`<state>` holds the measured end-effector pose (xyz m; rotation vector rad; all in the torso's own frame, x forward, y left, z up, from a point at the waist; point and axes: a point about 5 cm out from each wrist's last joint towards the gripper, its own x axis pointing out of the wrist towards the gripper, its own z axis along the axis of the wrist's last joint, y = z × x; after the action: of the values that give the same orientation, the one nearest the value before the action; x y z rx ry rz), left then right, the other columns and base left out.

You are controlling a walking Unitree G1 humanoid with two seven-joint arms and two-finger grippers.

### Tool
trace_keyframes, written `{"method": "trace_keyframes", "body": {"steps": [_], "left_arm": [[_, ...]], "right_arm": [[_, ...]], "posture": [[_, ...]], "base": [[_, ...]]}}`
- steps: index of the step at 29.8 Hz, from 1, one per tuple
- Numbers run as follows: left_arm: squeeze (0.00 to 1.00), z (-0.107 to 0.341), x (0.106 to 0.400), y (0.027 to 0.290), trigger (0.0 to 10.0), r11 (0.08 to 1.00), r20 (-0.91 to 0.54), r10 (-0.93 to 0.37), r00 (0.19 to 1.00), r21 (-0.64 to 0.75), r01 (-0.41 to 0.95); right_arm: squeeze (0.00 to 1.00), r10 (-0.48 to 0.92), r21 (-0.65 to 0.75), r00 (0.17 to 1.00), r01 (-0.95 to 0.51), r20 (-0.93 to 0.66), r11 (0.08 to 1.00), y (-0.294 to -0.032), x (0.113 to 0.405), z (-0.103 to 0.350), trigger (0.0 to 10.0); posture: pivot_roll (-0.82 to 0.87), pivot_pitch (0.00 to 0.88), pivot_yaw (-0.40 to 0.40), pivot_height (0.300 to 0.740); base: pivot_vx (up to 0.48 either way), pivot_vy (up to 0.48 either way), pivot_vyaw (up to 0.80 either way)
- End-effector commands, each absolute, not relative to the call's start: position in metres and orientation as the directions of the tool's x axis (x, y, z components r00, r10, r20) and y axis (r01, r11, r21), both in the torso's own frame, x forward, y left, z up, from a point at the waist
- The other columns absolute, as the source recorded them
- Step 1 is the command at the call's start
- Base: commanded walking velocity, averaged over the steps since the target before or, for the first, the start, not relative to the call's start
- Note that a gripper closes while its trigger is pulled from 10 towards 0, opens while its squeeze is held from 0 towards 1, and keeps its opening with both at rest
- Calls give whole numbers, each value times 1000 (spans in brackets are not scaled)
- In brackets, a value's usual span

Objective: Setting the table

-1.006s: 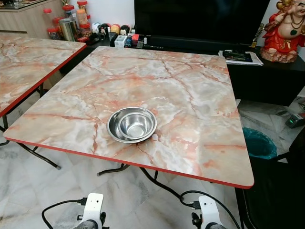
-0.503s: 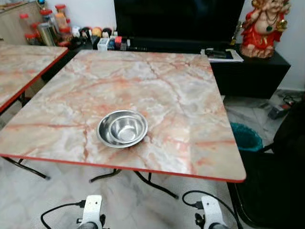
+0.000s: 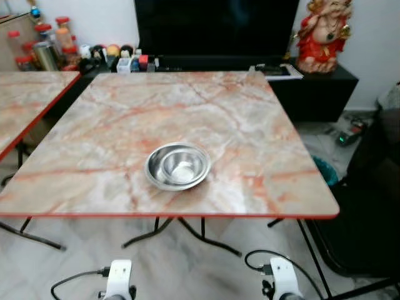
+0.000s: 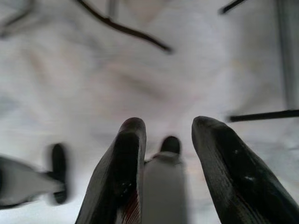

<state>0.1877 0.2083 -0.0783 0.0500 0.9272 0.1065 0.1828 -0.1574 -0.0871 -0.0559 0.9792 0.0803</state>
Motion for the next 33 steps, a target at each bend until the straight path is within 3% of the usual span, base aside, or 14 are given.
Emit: {"method": "trace_keyframes", "body": {"steps": [1,33], "left_arm": [[0,-77,193,205,10000,994,-791,108,603,78,-76],[0,-75,195,207,10000,994,-785,113,609,97,-59]], "right_arm": [[0,20,-33,568,-83,-823,996,-166,187,-85,10000],[0,31,-20,576,-82,-817,996,-162,188,-84,10000]], "posture": [[-19,0,9,719],[6,0,19,719]], "base": [[0,480,0],[0,480,0]]}}
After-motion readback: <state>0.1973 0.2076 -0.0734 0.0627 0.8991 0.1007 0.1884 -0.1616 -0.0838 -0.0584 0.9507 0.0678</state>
